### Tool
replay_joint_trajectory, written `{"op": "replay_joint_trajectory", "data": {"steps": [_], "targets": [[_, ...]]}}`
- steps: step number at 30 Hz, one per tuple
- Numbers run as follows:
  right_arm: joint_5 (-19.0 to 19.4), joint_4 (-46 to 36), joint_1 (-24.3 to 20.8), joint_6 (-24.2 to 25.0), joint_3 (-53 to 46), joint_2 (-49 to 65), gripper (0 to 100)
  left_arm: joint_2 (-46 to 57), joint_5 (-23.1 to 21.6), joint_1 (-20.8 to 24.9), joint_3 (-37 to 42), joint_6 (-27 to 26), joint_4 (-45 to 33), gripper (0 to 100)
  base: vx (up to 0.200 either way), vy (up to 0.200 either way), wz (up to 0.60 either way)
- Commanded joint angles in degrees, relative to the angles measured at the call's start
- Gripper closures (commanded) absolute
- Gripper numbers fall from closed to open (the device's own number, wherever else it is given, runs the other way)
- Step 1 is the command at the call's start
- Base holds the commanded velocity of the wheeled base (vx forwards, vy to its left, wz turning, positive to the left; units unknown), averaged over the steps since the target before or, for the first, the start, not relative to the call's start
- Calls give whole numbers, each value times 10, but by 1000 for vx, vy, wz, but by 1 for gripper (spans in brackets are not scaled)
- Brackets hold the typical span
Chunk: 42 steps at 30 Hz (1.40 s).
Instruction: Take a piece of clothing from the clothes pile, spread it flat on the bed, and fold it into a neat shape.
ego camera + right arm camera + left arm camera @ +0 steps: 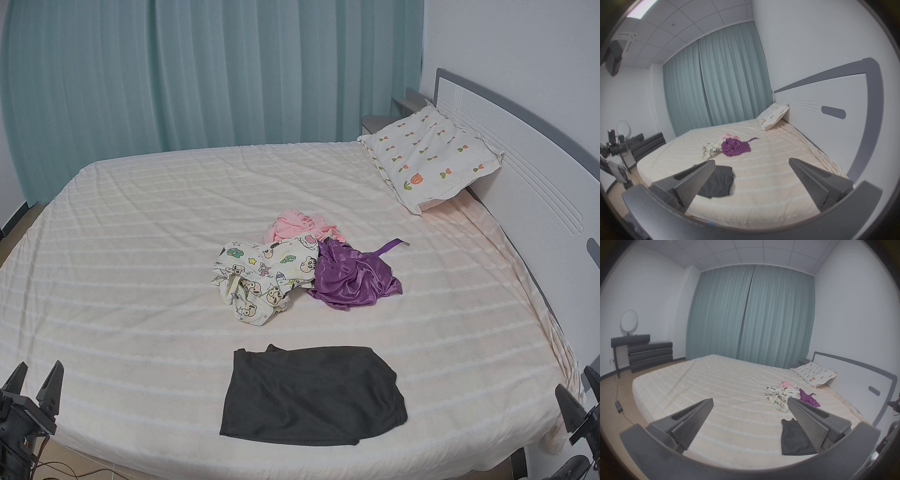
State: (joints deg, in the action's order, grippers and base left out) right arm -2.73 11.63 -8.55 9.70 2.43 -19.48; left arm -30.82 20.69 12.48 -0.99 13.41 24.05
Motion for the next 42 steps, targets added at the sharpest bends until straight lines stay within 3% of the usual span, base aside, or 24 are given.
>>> {"op": "replay_joint_trajectory", "data": {"steps": [1,6,10,14,16,19,29,32,36,39,42], "targets": [[6,-91,36,-56,-22,145,0,168,11,-45,3,-67,-78,0,0,0,0],[45,-97,84,-72,-16,194,0,223,10,-69,4,-85,-127,0,0,0,0],[14,-102,85,-103,-16,195,0,252,13,-76,9,-98,-167,0,0,0,0],[9,-103,85,-106,-16,195,0,263,9,-104,9,-99,-186,0,0,0,0],[2,-103,84,-108,-16,195,0,306,-33,-122,9,-114,-207,0,0,0,0],[1,-103,85,-115,-16,195,0,308,-43,-124,9,-137,-208,0,0,0,0],[8,-104,85,-141,-16,194,0,308,-82,-123,9,-127,-207,0,0,0,0],[11,-108,84,-140,-16,194,0,308,-125,-124,9,-117,-208,0,0,0,0],[12,-108,84,-139,-16,194,0,308,-139,-123,8,-116,-209,0,0,0,0],[33,-108,84,-138,-15,194,0,308,-211,-124,9,-118,-241,0,0,0,0],[42,-108,85,-138,-16,194,0,308,-229,-124,8,-125,-246,0,0,0,0]]}}
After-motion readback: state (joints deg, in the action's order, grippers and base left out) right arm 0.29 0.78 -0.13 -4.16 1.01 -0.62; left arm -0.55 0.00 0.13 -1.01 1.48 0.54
